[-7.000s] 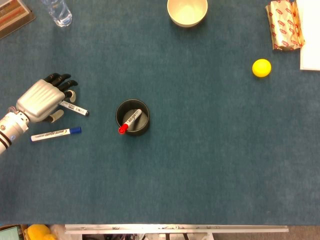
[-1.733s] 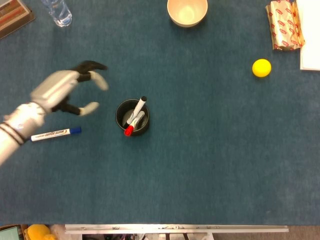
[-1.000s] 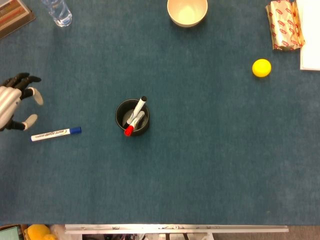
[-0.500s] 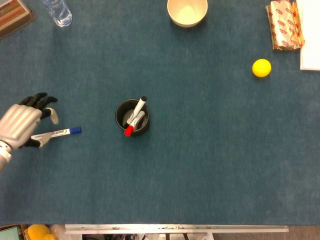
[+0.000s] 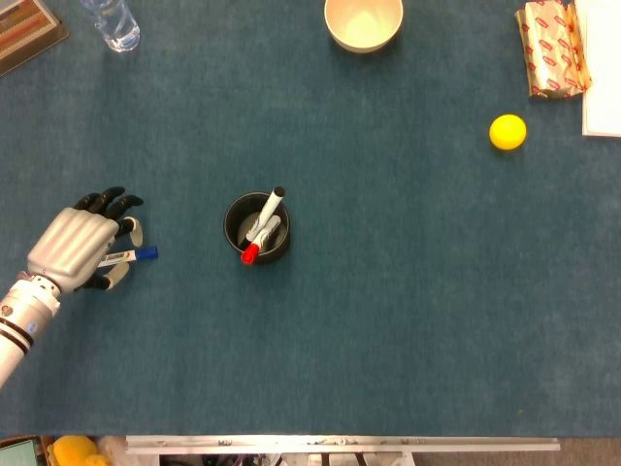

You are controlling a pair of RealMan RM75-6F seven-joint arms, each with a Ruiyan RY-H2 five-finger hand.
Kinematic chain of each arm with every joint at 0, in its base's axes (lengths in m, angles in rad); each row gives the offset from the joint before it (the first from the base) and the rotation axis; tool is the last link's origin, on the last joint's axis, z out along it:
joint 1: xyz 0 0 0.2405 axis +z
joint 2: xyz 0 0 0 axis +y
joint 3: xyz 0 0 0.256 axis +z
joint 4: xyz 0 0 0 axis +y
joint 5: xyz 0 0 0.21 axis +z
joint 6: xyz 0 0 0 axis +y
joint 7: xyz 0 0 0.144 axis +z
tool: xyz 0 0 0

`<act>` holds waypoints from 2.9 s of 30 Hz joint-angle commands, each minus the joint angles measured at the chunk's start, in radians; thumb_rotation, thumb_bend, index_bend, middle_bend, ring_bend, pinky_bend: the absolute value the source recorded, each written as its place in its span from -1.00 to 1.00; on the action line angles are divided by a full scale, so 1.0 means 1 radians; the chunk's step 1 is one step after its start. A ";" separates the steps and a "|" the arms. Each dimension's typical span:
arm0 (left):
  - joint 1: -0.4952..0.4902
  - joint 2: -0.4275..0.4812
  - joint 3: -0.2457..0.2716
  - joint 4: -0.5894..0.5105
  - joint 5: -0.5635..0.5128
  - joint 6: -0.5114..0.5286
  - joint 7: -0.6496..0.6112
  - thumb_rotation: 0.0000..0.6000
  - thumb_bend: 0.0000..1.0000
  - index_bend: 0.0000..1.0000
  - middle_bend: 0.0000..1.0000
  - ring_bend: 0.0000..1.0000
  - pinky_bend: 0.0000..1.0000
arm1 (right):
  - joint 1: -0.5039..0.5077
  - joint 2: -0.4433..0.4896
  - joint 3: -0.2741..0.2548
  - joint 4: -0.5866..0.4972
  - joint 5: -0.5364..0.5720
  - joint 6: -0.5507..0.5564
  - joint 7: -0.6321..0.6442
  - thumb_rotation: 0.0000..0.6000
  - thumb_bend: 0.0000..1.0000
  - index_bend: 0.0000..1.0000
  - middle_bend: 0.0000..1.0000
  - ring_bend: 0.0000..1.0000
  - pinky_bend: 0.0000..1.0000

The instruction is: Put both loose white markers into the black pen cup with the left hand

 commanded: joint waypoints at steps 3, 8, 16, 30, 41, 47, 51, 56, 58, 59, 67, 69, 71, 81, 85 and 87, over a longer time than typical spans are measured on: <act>0.007 -0.019 -0.001 0.014 -0.007 -0.005 0.017 1.00 -0.35 -0.17 -0.70 -0.87 -0.67 | -0.002 0.000 -0.001 0.003 -0.001 0.002 0.004 1.00 -0.74 -0.59 -0.39 -0.68 -0.37; 0.012 -0.036 -0.005 0.026 -0.013 -0.006 0.031 1.00 -0.35 -0.17 -0.70 -0.87 -0.67 | -0.005 0.002 -0.002 0.005 -0.002 0.005 0.008 1.00 -0.74 -0.59 -0.39 -0.68 -0.37; 0.016 -0.067 -0.011 0.063 -0.012 -0.004 0.040 1.00 -0.35 -0.15 -0.70 -0.87 -0.67 | -0.009 0.004 -0.003 0.006 -0.002 0.008 0.011 1.00 -0.74 -0.59 -0.39 -0.68 -0.37; 0.023 -0.092 -0.011 0.092 0.000 0.003 0.032 1.00 -0.35 -0.14 -0.70 -0.87 -0.67 | -0.011 0.007 -0.003 0.005 0.001 0.008 0.009 1.00 -0.74 -0.59 -0.39 -0.68 -0.37; 0.022 -0.109 -0.015 0.109 0.008 0.005 0.023 1.00 -0.35 -0.07 -0.70 -0.86 -0.67 | -0.017 0.012 -0.003 0.001 0.002 0.014 0.010 1.00 -0.74 -0.59 -0.39 -0.68 -0.37; 0.021 -0.115 -0.015 0.118 0.009 0.003 0.024 1.00 -0.35 -0.04 -0.69 -0.86 -0.67 | -0.020 0.015 -0.002 -0.001 0.002 0.017 0.011 1.00 -0.74 -0.59 -0.39 -0.68 -0.37; 0.022 -0.113 -0.013 0.118 0.013 0.006 0.022 1.00 -0.36 -0.04 -0.69 -0.86 -0.67 | -0.022 0.016 -0.003 -0.002 0.003 0.019 0.010 1.00 -0.74 -0.59 -0.39 -0.68 -0.37; 0.026 -0.114 -0.008 0.126 0.014 0.004 0.021 1.00 -0.35 -0.06 -0.69 -0.86 -0.67 | -0.022 0.016 -0.003 -0.002 0.002 0.018 0.011 1.00 -0.74 -0.59 -0.39 -0.68 -0.37; 0.028 -0.116 -0.008 0.130 0.015 0.006 0.019 1.00 -0.35 -0.07 -0.69 -0.86 -0.67 | -0.022 0.016 -0.003 -0.003 0.002 0.018 0.011 1.00 -0.74 -0.59 -0.39 -0.68 -0.37; 0.029 -0.117 -0.008 0.133 0.016 0.010 0.017 1.00 -0.35 -0.08 -0.69 -0.86 -0.67 | -0.022 0.017 -0.003 -0.003 0.001 0.019 0.011 1.00 -0.74 -0.59 -0.39 -0.68 -0.37; 0.032 -0.123 -0.003 0.145 0.024 0.013 0.016 1.00 -0.36 -0.05 -0.69 -0.85 -0.67 | -0.025 0.018 -0.003 -0.005 0.000 0.023 0.011 1.00 -0.74 -0.59 -0.39 -0.68 -0.37; 0.033 -0.125 -0.003 0.148 0.025 0.014 0.015 1.00 -0.36 -0.02 -0.69 -0.85 -0.67 | -0.025 0.018 -0.003 -0.005 0.000 0.023 0.012 1.00 -0.74 -0.59 -0.39 -0.68 -0.37; 0.033 -0.126 -0.003 0.149 0.025 0.014 0.015 1.00 -0.35 0.01 -0.69 -0.85 -0.67 | -0.026 0.019 -0.003 -0.006 0.000 0.025 0.012 1.00 -0.74 -0.59 -0.39 -0.68 -0.37; 0.034 -0.128 -0.009 0.152 0.024 0.020 0.006 1.00 -0.35 0.14 -0.64 -0.83 -0.67 | -0.032 0.022 -0.002 -0.008 0.001 0.032 0.015 1.00 -0.74 -0.59 -0.39 -0.68 -0.37; 0.034 -0.123 -0.013 0.149 0.026 0.028 -0.008 1.00 -0.35 0.16 -0.63 -0.83 -0.67 | -0.034 0.023 -0.002 -0.008 0.002 0.033 0.017 1.00 -0.74 -0.59 -0.39 -0.68 -0.37; 0.033 -0.111 -0.017 0.136 0.028 0.033 -0.028 1.00 -0.36 0.17 -0.62 -0.82 -0.67 | -0.034 0.024 -0.001 -0.008 0.002 0.034 0.019 1.00 -0.74 -0.59 -0.39 -0.68 -0.37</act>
